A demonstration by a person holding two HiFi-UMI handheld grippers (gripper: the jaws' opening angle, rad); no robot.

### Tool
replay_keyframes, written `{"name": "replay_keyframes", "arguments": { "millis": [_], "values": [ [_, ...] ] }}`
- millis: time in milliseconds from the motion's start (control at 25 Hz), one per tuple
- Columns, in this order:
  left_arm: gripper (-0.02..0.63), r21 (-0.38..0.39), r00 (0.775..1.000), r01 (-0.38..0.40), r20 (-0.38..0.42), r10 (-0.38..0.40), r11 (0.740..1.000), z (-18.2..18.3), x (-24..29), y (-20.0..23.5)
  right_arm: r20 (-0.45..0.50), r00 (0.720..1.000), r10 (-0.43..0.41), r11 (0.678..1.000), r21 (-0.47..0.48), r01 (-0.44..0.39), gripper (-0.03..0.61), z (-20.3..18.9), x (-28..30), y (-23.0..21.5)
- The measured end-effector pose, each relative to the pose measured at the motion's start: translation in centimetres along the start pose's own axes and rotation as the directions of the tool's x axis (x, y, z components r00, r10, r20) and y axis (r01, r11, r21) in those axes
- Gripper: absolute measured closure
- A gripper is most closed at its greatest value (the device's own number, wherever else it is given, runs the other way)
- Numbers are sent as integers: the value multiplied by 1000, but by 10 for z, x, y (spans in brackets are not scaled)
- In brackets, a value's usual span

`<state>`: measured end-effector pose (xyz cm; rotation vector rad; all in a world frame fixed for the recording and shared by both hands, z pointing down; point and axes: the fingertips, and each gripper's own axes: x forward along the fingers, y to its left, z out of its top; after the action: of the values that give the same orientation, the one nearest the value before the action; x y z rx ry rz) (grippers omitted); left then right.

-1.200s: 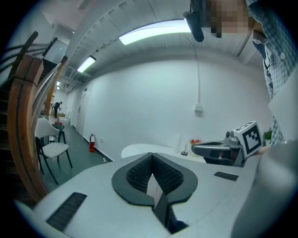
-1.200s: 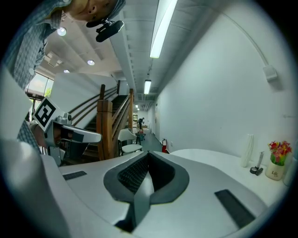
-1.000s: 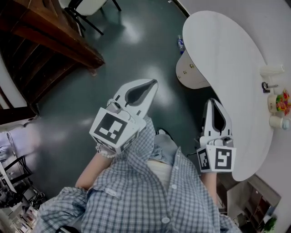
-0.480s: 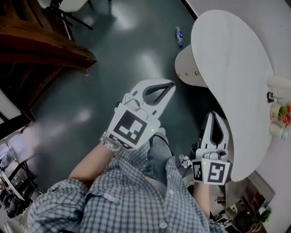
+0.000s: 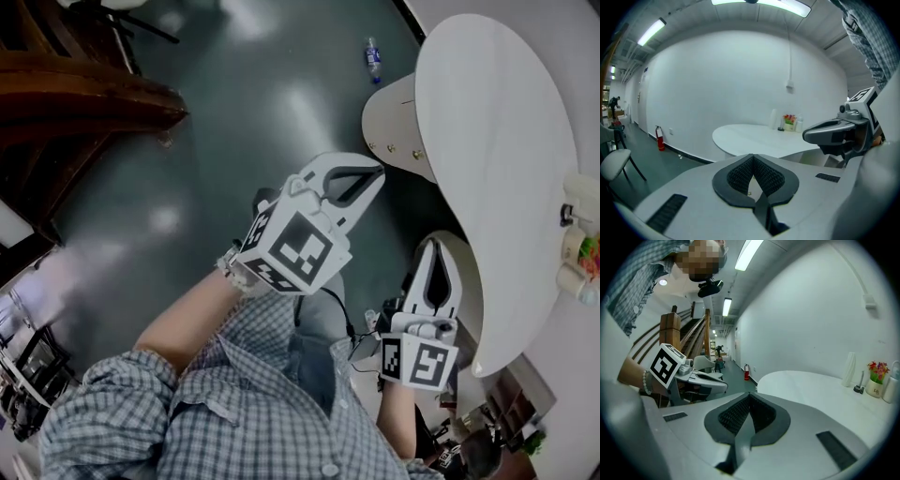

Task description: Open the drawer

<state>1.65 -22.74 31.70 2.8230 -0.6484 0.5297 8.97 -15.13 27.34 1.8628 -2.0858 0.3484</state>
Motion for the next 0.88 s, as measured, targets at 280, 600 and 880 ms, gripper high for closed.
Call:
{"name": "replay_keyframes", "arguments": {
  "millis": [280,600,880],
  "values": [
    [614,5,999,23,-24,-23,1000,-36,31,-2,-24,1000,15,1000,-4,-15,577,-31,23,-1],
    [614,-44,999,5,-42,-6,999,-84,71,-15,-69,996,58,997,-38,-60,577,-81,39,-27],
    [614,-76,999,-45,-34,43,996,-118,103,-10,-89,992,84,994,-57,-89,577,-114,46,-33]
  ]
}}
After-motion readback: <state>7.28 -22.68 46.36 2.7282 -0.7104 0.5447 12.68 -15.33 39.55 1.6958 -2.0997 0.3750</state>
